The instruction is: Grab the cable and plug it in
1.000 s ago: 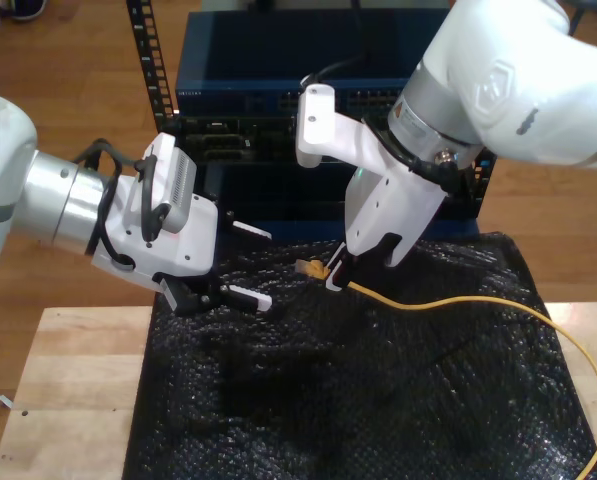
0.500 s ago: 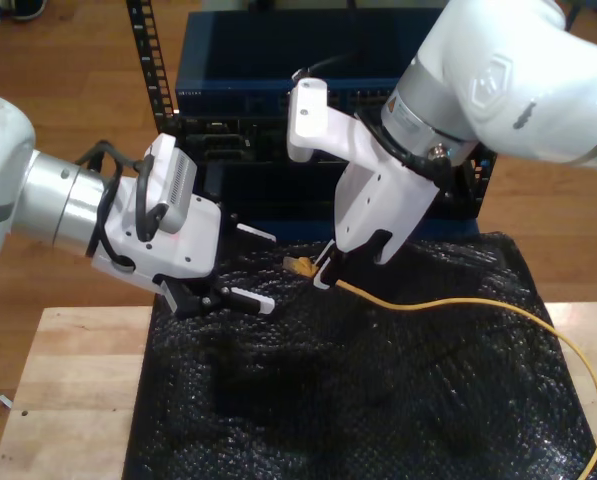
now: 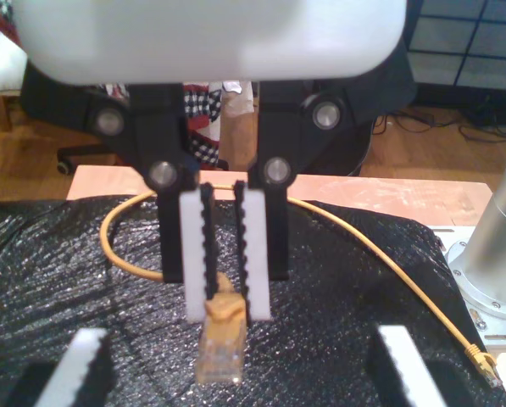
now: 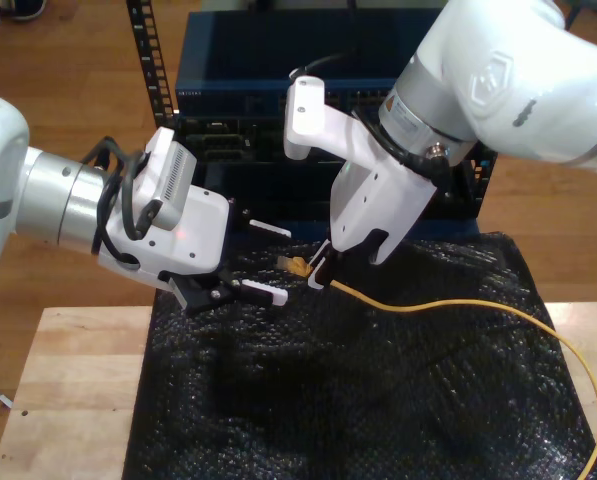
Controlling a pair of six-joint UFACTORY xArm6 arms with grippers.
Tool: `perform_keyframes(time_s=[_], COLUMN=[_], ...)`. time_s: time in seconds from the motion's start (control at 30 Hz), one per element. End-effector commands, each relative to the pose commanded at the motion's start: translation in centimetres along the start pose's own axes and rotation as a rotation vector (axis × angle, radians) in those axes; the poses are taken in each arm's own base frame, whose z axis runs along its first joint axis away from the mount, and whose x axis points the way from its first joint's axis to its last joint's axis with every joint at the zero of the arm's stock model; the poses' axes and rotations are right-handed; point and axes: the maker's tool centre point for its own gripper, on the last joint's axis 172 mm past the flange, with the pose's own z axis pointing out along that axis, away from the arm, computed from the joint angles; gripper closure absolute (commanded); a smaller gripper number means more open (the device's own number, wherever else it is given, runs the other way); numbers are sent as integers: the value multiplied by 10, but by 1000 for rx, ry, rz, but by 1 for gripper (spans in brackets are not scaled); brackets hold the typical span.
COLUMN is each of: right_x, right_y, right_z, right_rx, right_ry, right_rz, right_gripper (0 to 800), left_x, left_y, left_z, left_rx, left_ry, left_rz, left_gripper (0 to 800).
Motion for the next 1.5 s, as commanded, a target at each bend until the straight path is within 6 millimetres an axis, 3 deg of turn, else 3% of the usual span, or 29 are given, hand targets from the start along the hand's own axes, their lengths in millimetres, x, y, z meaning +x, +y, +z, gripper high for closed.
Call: perform_keyframes(time_s=[0.37,1.07,1.5], right_x=[2,1,1], right_y=[-1,-2,-2], right_z=[0,2,2], right_rx=[4,8,8], right_ry=[9,10,10], right_rz=[3,8,8], right_gripper=[794,794,794], left_x=[-5,-2,-2], left_y=[-1,0,0], left_z=[2,3,3], left_rx=[3,6,5], left_ry=[1,26,26], left_rz=[-14,-22,-24], left_gripper=[395,533,664])
